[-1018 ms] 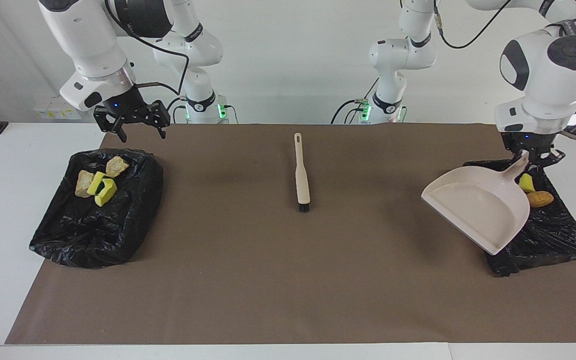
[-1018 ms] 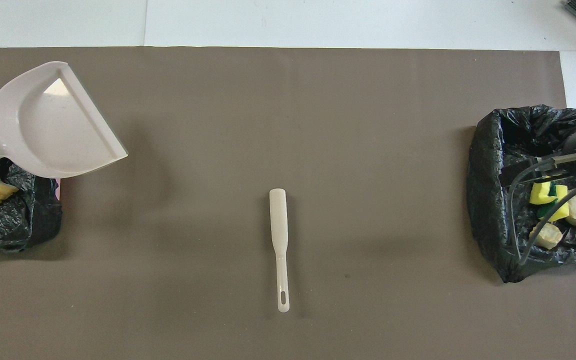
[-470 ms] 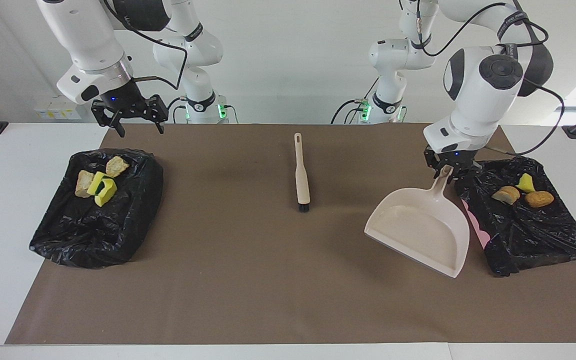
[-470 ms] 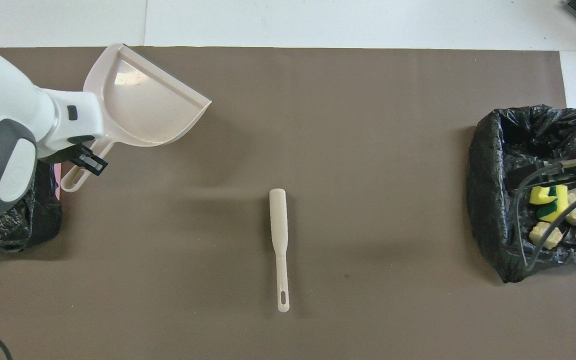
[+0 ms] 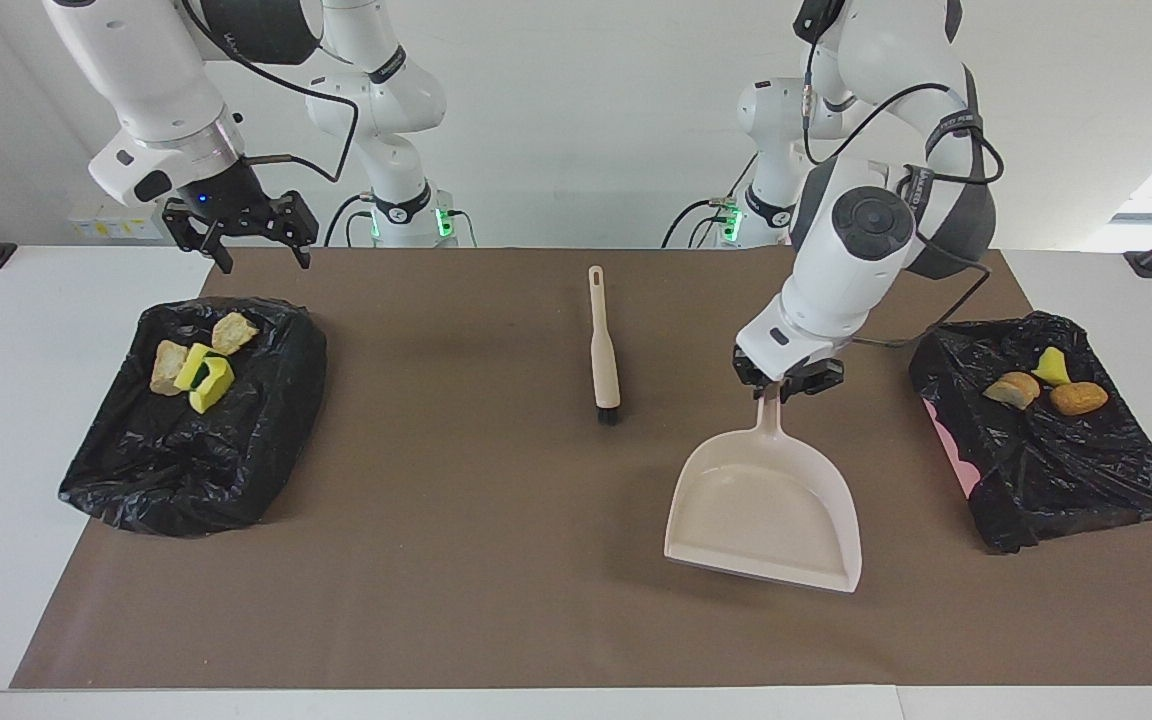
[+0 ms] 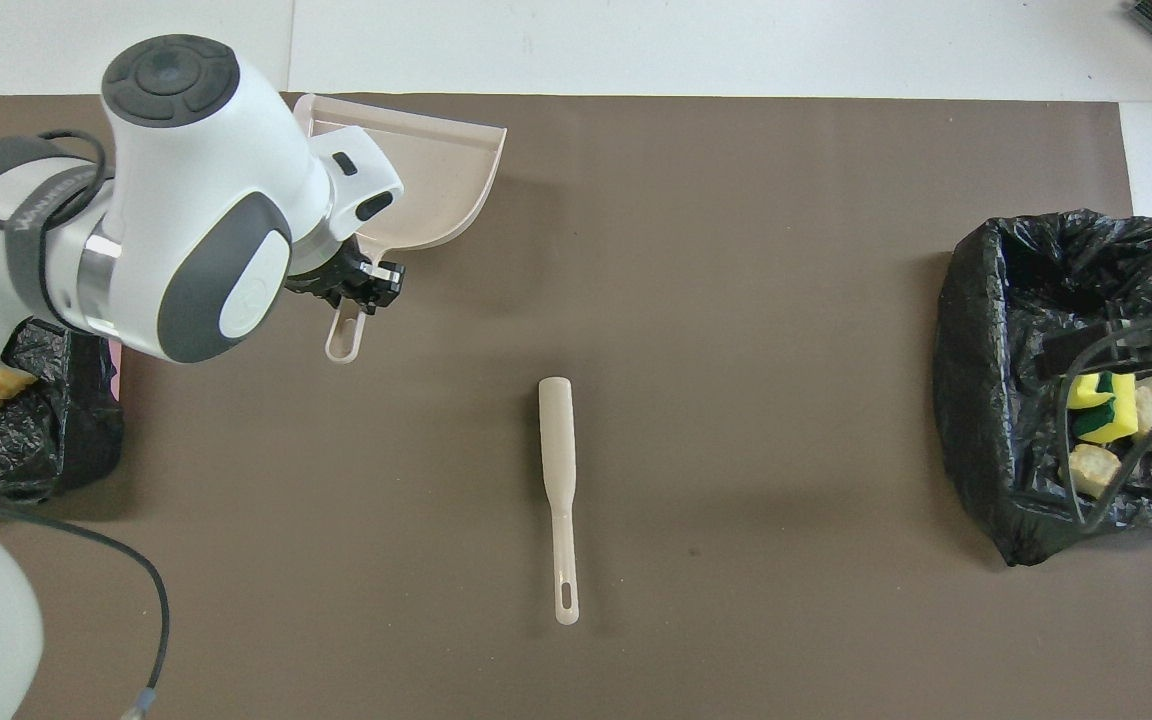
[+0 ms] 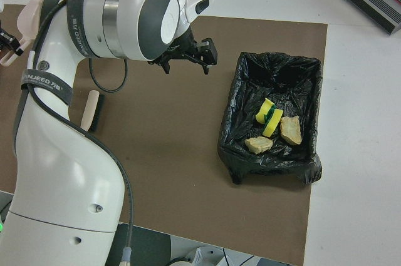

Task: Sweep and dump trash in bin
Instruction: 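Place the dustpan onto the brush handle with the left gripper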

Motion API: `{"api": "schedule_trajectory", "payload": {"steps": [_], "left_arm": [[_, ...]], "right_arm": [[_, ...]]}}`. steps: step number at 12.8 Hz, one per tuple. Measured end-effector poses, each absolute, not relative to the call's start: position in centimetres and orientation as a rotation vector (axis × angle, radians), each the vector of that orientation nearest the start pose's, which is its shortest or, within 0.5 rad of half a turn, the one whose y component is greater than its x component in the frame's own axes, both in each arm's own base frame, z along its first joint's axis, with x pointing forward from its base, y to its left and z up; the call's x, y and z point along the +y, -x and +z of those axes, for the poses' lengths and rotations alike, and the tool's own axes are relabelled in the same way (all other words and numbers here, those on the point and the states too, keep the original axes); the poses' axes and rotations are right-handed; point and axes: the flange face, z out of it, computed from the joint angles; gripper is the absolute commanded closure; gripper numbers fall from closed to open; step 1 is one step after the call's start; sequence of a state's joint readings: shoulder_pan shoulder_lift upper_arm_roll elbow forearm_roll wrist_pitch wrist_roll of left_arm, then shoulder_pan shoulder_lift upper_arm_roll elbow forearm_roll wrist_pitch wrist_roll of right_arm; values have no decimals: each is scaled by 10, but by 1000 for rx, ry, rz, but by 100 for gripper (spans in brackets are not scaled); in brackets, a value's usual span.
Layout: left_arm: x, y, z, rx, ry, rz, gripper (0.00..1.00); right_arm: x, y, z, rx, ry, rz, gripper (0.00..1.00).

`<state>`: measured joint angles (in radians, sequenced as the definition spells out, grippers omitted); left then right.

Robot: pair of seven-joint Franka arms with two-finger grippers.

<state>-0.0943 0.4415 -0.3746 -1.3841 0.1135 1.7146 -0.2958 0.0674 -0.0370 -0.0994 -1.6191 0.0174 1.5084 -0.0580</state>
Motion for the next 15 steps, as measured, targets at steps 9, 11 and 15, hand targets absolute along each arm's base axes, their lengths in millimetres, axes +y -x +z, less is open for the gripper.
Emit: {"api": "schedule_trajectory", "payload": {"steps": [9,11,15], "left_arm": [[-379,-620,420,111,3207,36,100],[-391,-613,409,146,3203,58,100],[-406,-607,388,125,3198,107,100]], "right_arm": [[-5,-533,627,24,3100,152,0],[-5,-533,628,24,3100,144,0],[-5,-545,633,31,3104,8,0]]}}
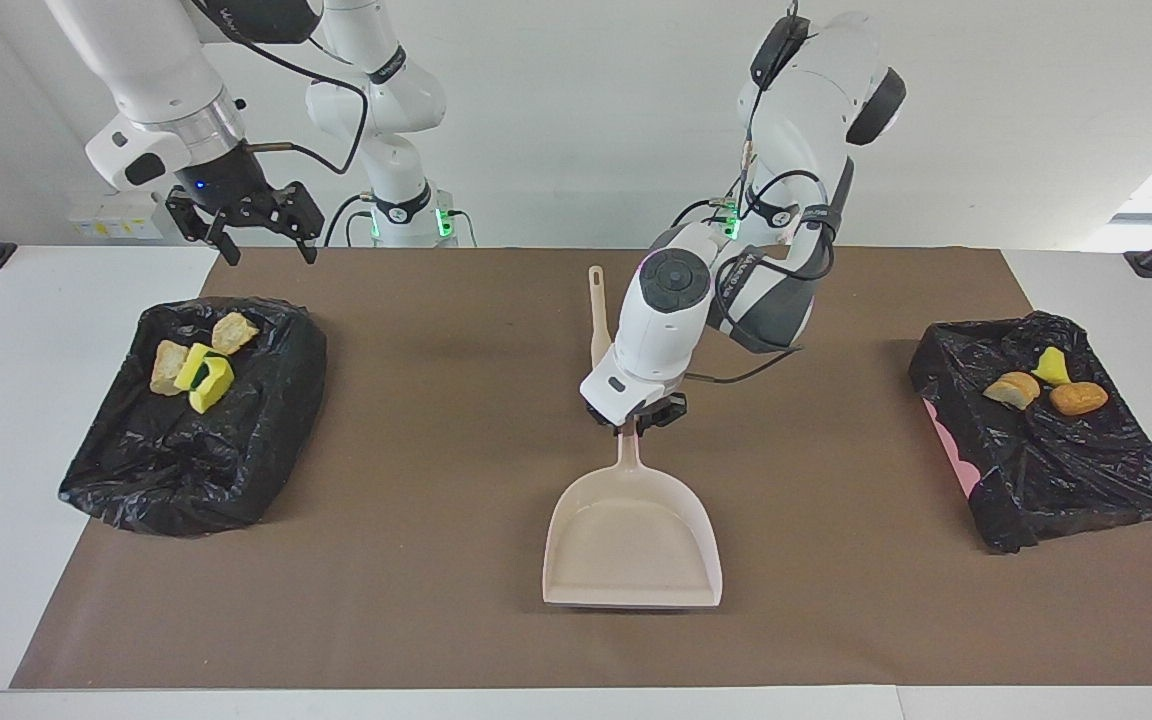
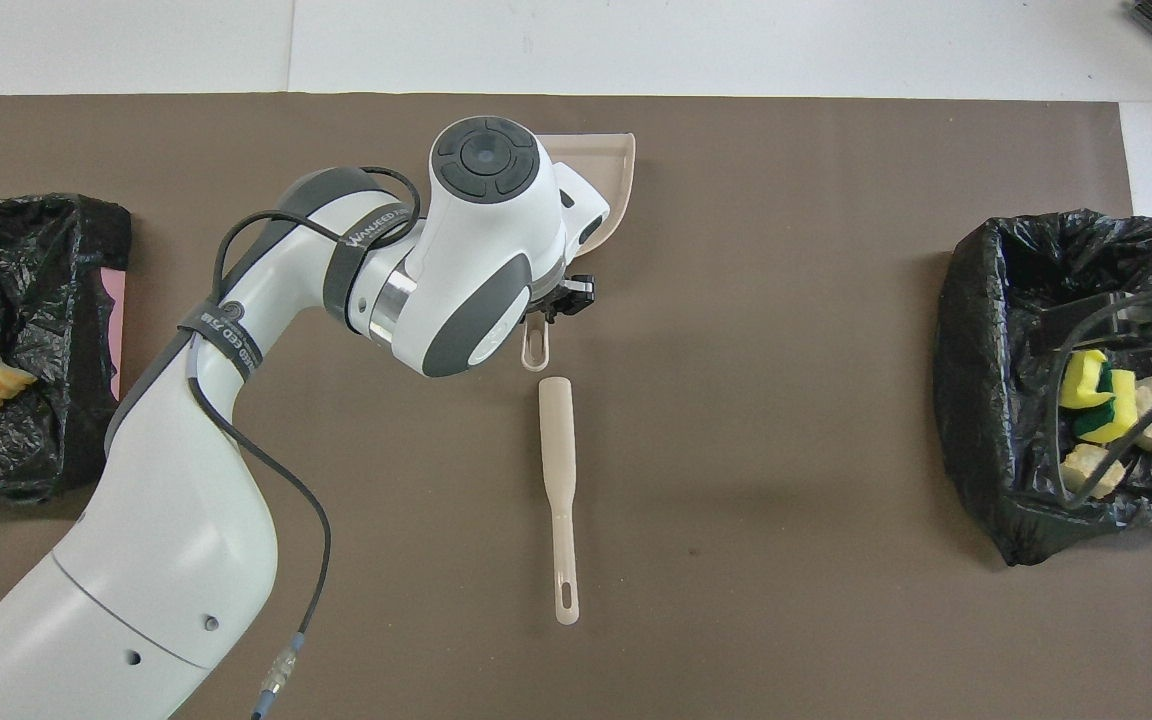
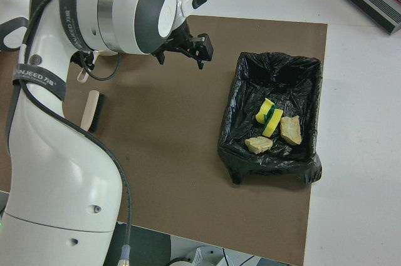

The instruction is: Sweep and dump trash in bin

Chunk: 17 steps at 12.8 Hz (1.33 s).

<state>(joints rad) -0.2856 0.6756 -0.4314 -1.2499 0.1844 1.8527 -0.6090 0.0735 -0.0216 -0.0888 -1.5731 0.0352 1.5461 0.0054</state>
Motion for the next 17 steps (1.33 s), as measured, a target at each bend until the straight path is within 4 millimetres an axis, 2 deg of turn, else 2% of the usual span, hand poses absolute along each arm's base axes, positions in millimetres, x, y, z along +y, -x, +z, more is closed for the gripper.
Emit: {"api": "schedule_trajectory", "payload": {"steps": [6,8,9,10,12,14,17], "left_arm": [[-415,-603,370,130,3215,107,100],[-419,-598,367,144,3218,115,88],[-422,-596,367,151,3218,121,85],[-424,-593,365,157,3217,127,78],[-424,-592,364,159,3215,133,73],[-424,-592,364,158,3214,129,59],[-423,-593,369,157,3212,111,52]], "right_arm": [[-5,-547,632,31,3105,5,0],[-5,-547,632,32,3105,5,0],[-5,-547,632,32,3105,5,0],[-5,-547,632,32,3105,5,0],[-5,-547,632,32,3105,5,0],[-5,-547,632,32,3105,5,0],[-5,-547,632,32,3105,5,0]]}}
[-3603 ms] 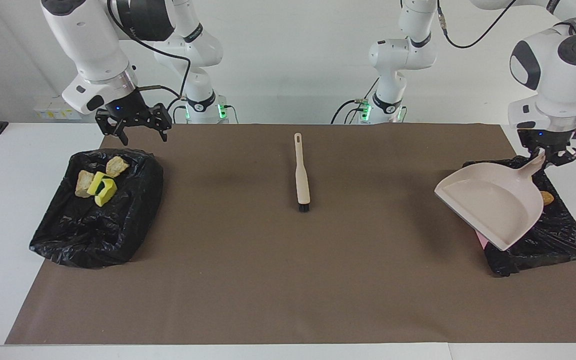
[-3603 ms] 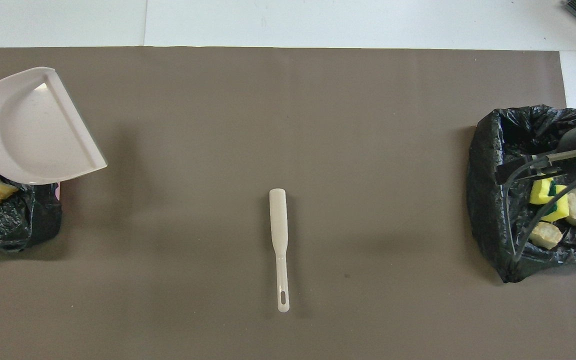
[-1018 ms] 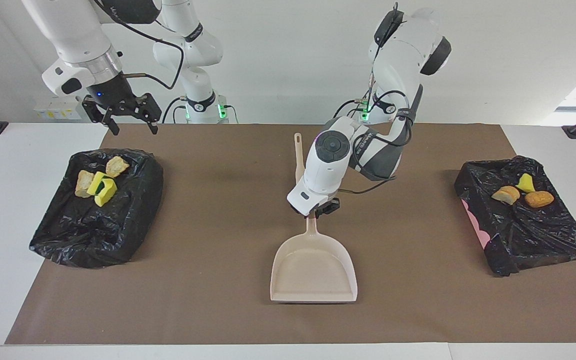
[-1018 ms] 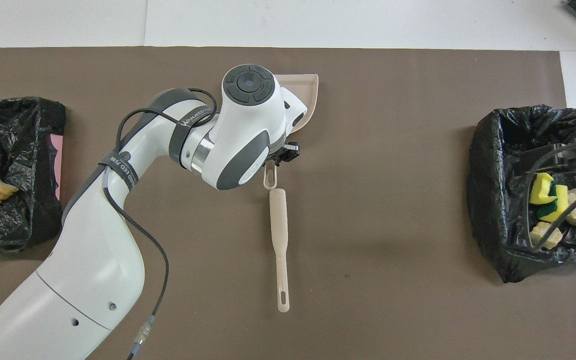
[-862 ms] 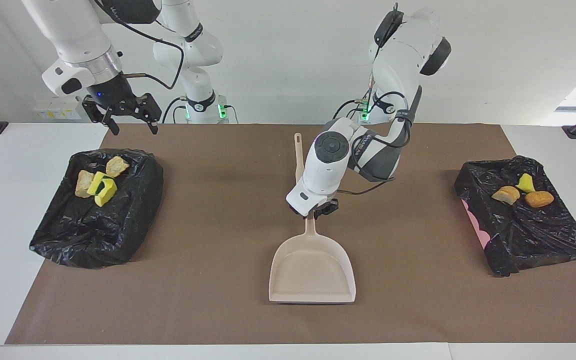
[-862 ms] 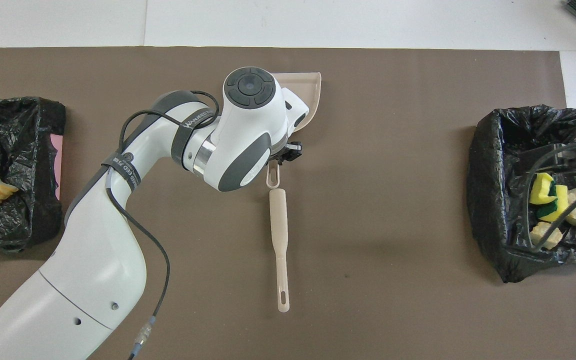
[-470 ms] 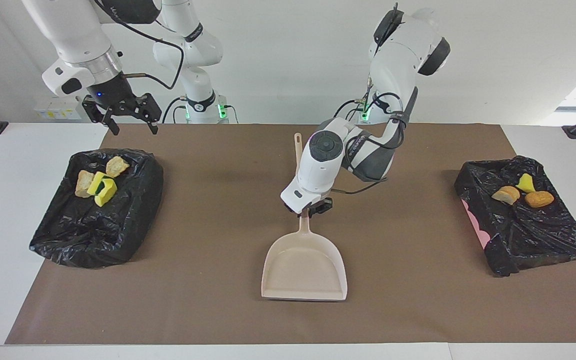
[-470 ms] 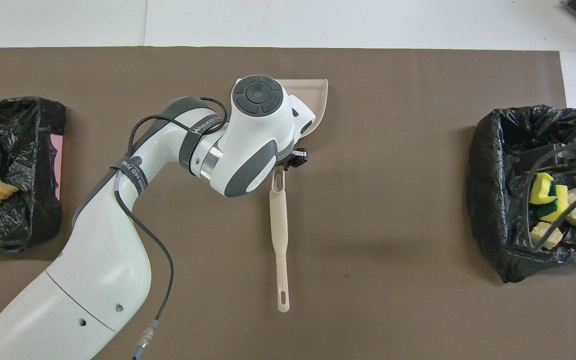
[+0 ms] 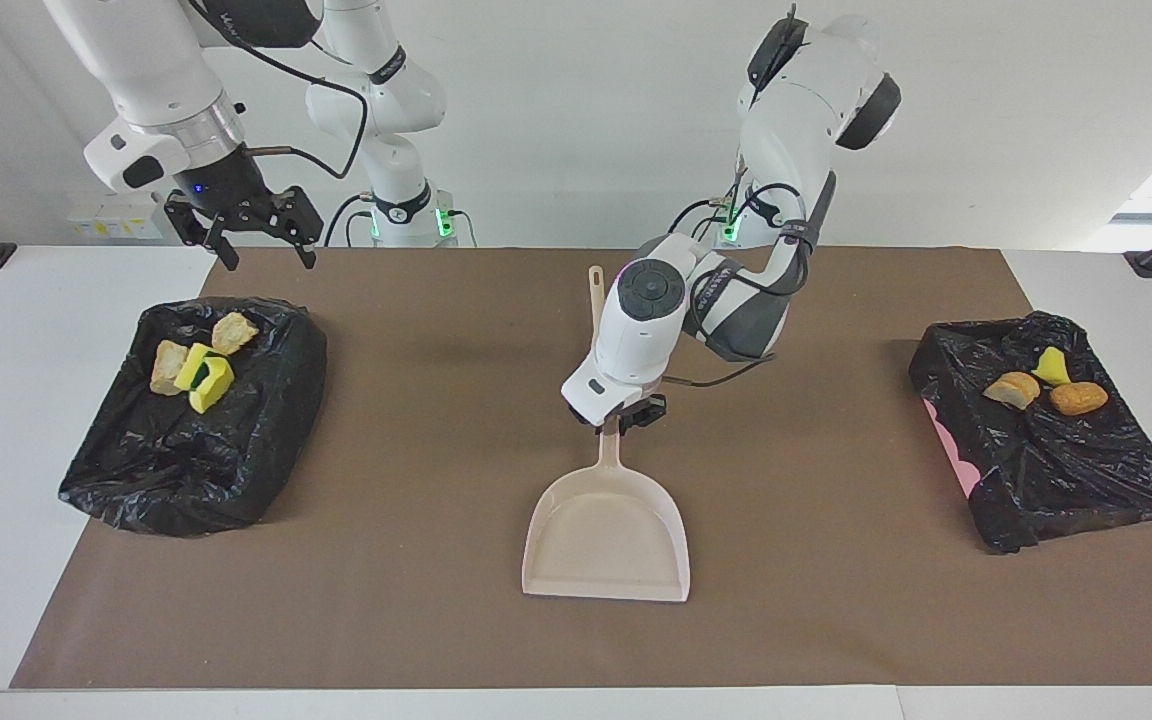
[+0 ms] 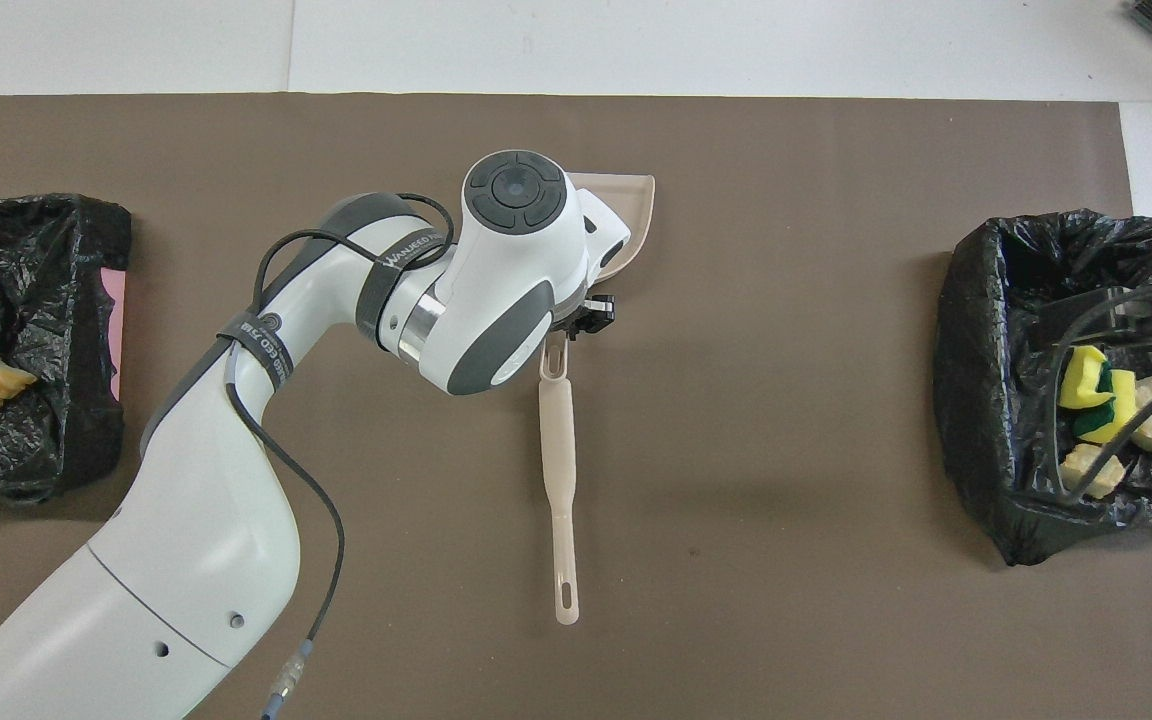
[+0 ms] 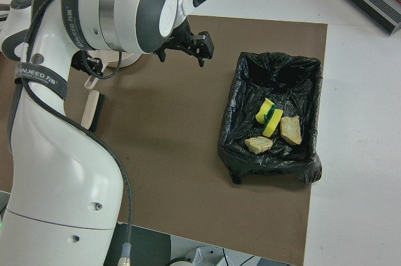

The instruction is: Sweep and dump trash in bin

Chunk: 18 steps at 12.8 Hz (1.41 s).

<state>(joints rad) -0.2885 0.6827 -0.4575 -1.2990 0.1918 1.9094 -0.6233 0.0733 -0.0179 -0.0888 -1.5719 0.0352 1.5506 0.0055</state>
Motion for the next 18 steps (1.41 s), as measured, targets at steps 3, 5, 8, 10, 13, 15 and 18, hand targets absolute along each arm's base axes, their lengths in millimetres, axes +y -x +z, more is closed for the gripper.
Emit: {"api": "schedule_trajectory", "payload": {"steps": [3,5,8,10,13,15,18], "left_arm": [[-421,-594,373,154,3212,99,8],[-415,-597,390,140,3214,54,0],[-385,-600,428,106,3180,-52,0],[-356,-598,455,149,3134,-111,0],[-293,-595,505,254,3057,-142,0],[-243,-591,542,301,3037,-121,0],[-166,-584,595,342,3094,-121,0]], "right_arm": [[-5,-547,632,32,3105,5,0],[-5,-547,632,32,3105,5,0],[-5,-547,632,32,3105,5,0],[-5,-547,632,32,3105,5,0],[-5,-547,632,32,3105,5,0],[-5,-547,632,32,3105,5,0],[-5,-547,632,32,3105,5,0]]}}
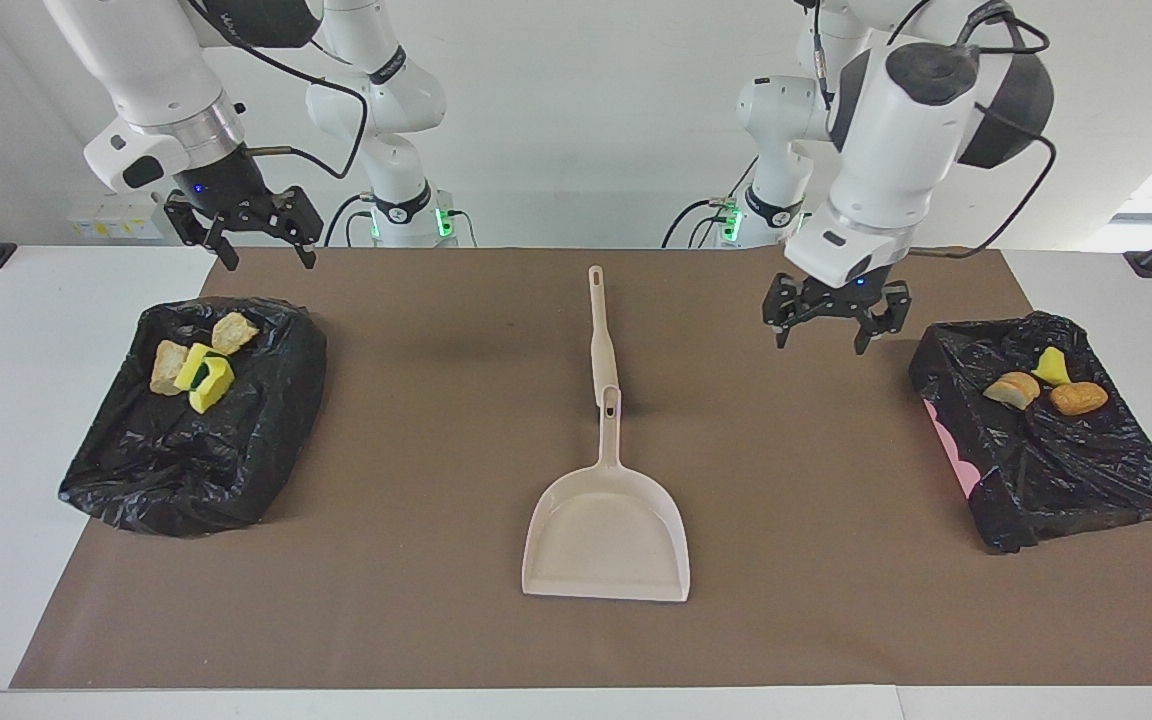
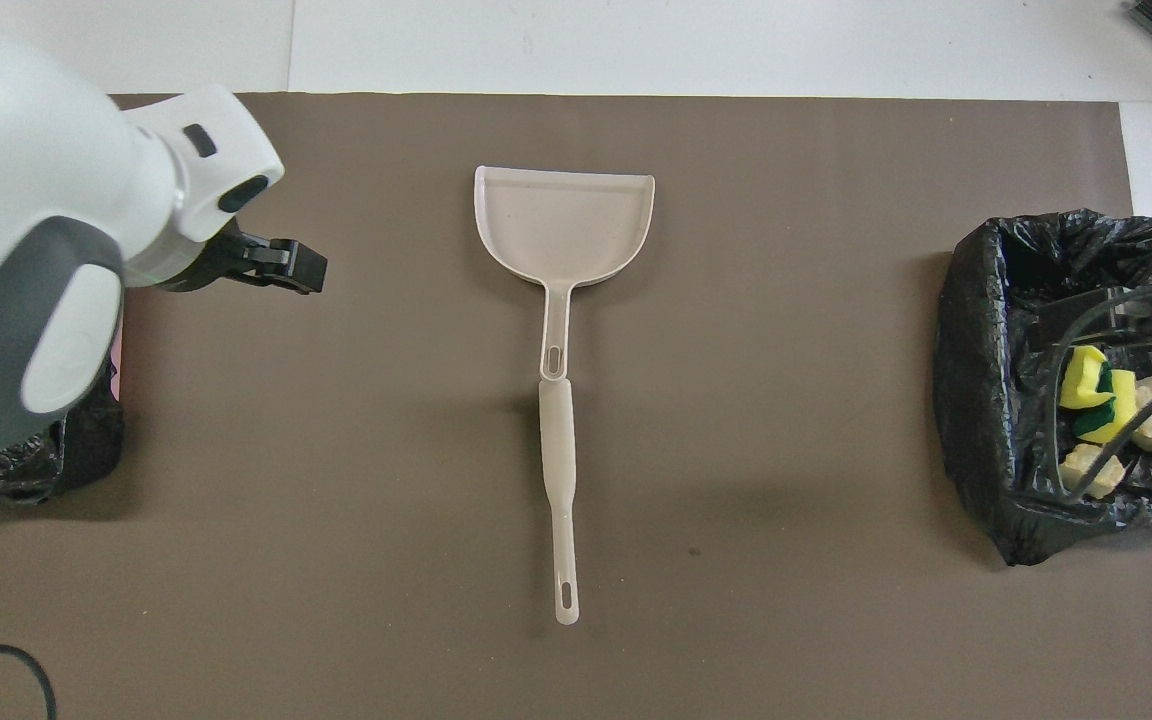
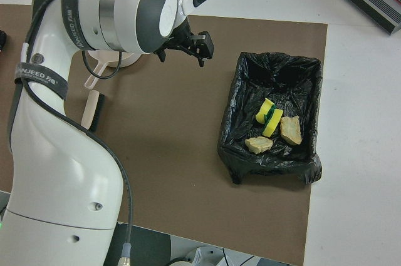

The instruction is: Sweep and dump trash in bin

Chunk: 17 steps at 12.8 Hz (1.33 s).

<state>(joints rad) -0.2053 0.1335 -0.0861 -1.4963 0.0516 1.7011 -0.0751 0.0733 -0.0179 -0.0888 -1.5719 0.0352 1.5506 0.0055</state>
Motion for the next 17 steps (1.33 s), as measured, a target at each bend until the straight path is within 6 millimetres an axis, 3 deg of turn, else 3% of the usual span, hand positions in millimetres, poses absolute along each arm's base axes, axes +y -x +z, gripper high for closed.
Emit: {"api": "schedule_trajectory", "payload": {"steps": [3,5,12,17], "left_arm": [[-115,-571,635,348,3089,-171,0],[-93,-560,652,328,3103,-171,0],[-74,-533,674,434,3111,-96,0],[-61,-519,685,400,3113,-60,0]], "right_arm": [[-5,-547,632,32,3105,5,0],[-5,-547,632,32,3105,5,0],[-5,-547,632,32,3105,5,0],[-5,-547,632,32,3105,5,0]]}}
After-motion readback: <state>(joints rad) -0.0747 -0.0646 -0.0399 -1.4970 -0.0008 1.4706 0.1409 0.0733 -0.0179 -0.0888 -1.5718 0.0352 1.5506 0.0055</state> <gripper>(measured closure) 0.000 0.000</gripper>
